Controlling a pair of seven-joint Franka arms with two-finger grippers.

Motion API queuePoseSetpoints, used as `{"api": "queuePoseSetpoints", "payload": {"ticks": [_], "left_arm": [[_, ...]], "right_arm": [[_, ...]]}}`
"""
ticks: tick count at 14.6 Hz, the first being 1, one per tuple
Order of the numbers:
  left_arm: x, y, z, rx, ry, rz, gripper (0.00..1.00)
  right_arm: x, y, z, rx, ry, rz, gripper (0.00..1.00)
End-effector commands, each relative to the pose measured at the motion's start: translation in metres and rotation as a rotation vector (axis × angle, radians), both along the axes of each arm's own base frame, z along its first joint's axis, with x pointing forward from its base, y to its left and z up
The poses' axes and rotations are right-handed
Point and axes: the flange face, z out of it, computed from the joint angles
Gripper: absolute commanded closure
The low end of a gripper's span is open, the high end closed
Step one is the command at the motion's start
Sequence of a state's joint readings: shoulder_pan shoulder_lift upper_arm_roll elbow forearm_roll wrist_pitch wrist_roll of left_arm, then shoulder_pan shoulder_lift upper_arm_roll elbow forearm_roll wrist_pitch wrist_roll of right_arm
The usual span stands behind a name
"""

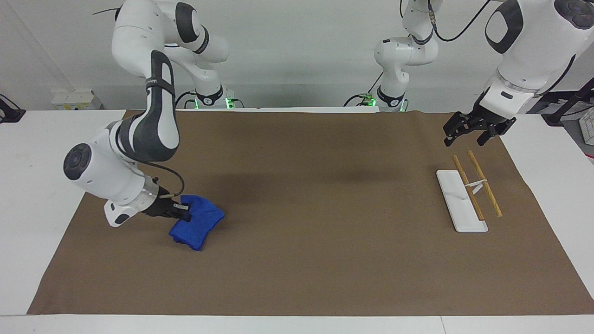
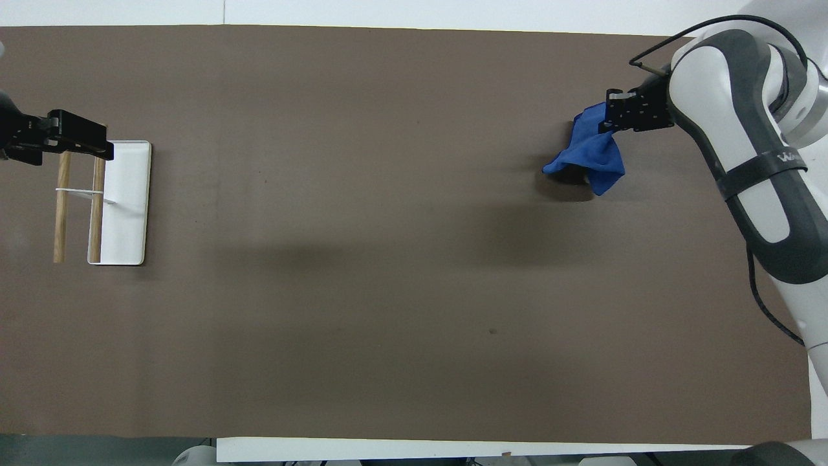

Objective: Right arm passes towel to left arm to hang
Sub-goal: 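Carry the towel toward center while the left gripper reaches toward it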

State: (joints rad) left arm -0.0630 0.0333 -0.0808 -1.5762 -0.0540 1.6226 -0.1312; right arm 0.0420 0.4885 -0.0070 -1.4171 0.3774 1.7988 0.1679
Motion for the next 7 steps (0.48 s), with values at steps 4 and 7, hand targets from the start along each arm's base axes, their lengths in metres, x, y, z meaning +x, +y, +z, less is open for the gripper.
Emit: {"api": "queuePoseSetpoints", "payload": {"ticks": [4, 7], "left_arm": [[-0.004, -0.017, -0.014, -0.177, 0.027, 0.297, 0.01], [0.000, -0.028, -0.026, -0.308, 0.095, 0.552, 0.01]], "right_arm": [[-0.033, 0.067, 0.043, 0.253, 0.141, -0.243, 1.00], [-0.055, 0.108, 0.062, 0.380, 0.231, -0.338, 1.00]]}}
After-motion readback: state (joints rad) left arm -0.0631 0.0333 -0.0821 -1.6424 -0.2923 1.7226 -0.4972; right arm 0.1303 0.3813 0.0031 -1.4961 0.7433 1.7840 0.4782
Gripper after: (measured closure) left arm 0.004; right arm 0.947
